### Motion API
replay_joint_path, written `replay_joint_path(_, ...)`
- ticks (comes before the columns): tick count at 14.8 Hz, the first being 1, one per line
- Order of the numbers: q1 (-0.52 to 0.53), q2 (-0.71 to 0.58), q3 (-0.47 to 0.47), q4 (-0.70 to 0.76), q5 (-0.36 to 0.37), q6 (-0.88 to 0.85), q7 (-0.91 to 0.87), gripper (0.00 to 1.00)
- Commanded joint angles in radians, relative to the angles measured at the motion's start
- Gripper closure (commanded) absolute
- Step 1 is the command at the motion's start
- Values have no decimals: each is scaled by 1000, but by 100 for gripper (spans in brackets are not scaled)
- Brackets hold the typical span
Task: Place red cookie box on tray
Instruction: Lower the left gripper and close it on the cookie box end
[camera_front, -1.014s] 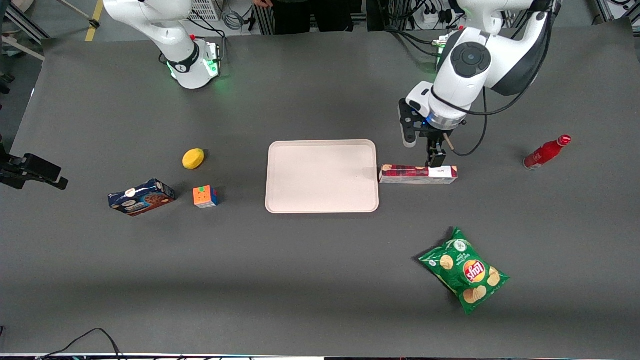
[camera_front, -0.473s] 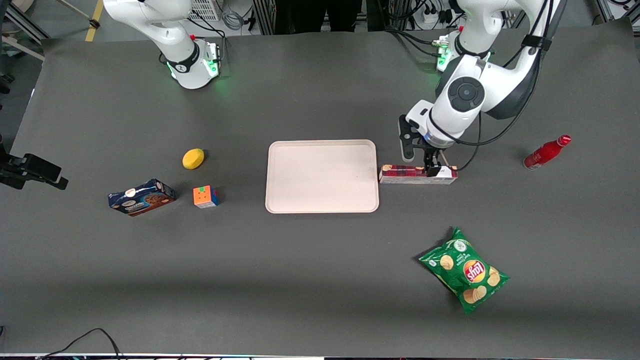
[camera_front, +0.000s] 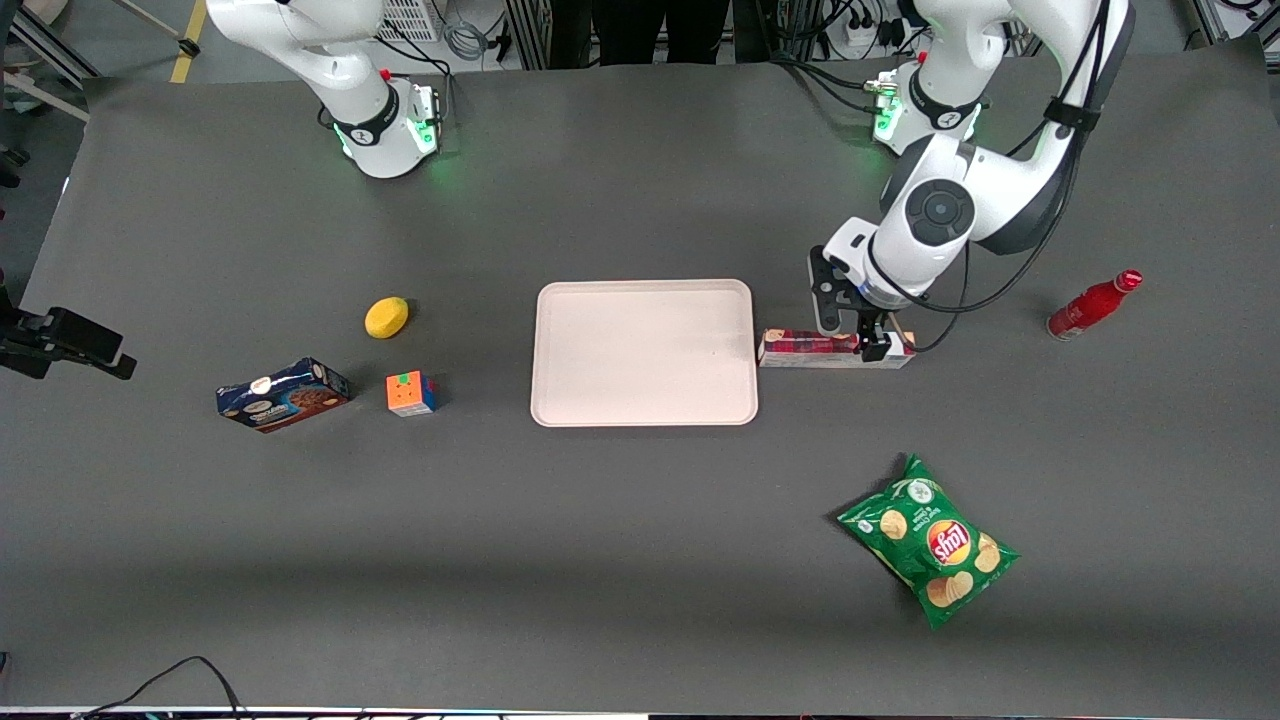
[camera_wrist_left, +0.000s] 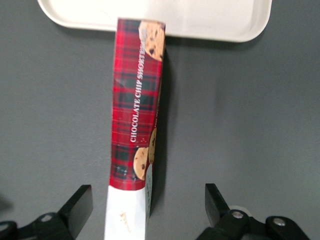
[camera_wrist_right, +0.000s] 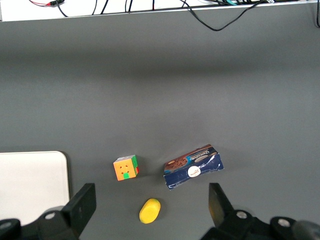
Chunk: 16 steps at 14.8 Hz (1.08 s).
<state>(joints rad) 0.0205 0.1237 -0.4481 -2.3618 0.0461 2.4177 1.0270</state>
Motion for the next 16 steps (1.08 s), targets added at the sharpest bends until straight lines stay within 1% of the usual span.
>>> replay_joint_path(1, -8, 24, 2, -14, 12, 41, 2, 0)
replay_joint_path(4, -20, 48, -1, -14, 23, 72, 4, 0)
replay_joint_path(6, -39, 53, -6, -8, 43, 80, 2, 0)
replay_joint_path(12, -44, 114, -4, -10, 60, 145, 2, 0)
replay_joint_path(15, -42, 129, -3, -8, 98, 159, 2, 0)
replay_joint_path(16, -42, 132, -1, -8, 100, 170, 2, 0)
